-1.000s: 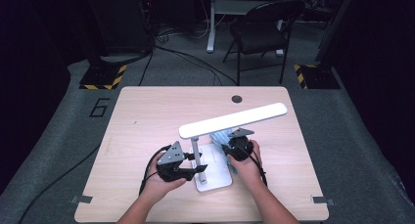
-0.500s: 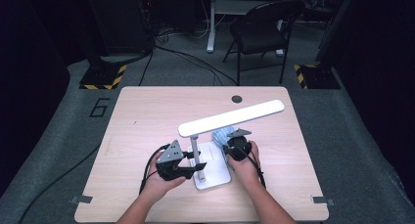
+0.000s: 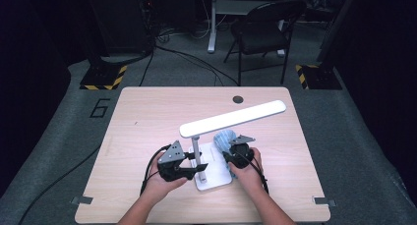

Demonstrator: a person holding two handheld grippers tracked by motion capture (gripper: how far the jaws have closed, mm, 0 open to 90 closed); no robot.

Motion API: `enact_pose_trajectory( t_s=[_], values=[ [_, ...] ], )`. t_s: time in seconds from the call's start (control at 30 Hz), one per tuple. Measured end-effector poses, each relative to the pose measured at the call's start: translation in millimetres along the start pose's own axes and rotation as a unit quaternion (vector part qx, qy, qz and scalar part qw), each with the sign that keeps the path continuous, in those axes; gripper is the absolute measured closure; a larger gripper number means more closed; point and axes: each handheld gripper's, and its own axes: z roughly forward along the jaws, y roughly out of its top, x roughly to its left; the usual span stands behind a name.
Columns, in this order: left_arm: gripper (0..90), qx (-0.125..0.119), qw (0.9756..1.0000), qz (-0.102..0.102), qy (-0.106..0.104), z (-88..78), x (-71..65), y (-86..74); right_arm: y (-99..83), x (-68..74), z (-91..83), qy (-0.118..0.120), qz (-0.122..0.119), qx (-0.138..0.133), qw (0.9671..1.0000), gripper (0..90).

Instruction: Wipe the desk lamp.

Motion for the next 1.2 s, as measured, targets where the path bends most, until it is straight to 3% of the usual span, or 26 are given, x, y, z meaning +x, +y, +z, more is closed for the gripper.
enact_pose_trajectory(
  t_s=[0.5, 0.57, 0.67, 0.7, 0.83, 0.9, 0.93, 1.03, 1.07, 1.13, 1.2],
  values=[
    [51.6, 0.003, 1.0000, 0.003, 0.003, 0.9, -0.7, -0.7, -32.6, 9.2, -34.1, 0.019, -0.022, 0.007, 0.9996, 63.3],
    [51.6, 0.004, 1.0000, -0.001, 0.002, 0.6, -0.6, -0.9, -39.3, 12.3, -41.2, 0.026, -0.011, 0.010, 0.9996, 62.9],
    [51.6, 0.004, 1.0000, -0.002, 0.004, 0.4, -0.6, -1.1, -45.0, 15.4, -48.2, 0.031, -0.022, 0.015, 0.9992, 62.8],
    [51.7, 0.007, 1.0000, -0.001, 0.002, -0.1, -0.4, -1.0, -47.2, 15.8, -51.5, 0.034, -0.036, 0.017, 0.9986, 62.6],
    [51.7, 0.006, 1.0000, 0.001, 0.000, -0.3, 0.5, -1.3, -52.9, 21.7, -59.6, 0.039, -0.038, 0.023, 0.9982, 61.8],
    [51.8, 0.006, 1.0000, 0.001, -0.002, -0.1, 0.9, -1.3, -54.0, 24.6, -61.1, 0.034, -0.029, 0.028, 0.9986, 61.7],
    [51.8, 0.008, 1.0000, 0.002, -0.003, -0.4, 1.0, -1.2, -53.6, 21.8, -58.4, 0.035, -0.042, 0.016, 0.9984, 61.9],
    [51.8, 0.004, 1.0000, 0.002, -0.004, 0.0, 1.4, -1.7, -50.8, 18.5, -55.3, 0.041, -0.023, 0.022, 0.9986, 62.7],
    [51.8, 0.003, 1.0000, 0.001, -0.004, 0.1, 1.3, -1.8, -49.6, 15.3, -52.7, 0.044, -0.031, 0.018, 0.9984, 62.6],
    [51.8, 0.003, 1.0000, 0.000, -0.005, 0.1, 1.7, -1.8, -46.3, 15.3, -49.5, 0.039, -0.010, 0.020, 0.9990, 62.7],
    [51.8, 0.003, 1.0000, 0.000, -0.006, 0.1, 1.9, -1.9, -41.5, 11.1, -43.8, 0.042, -0.020, 0.016, 0.9988, 62.7]
  ],
)
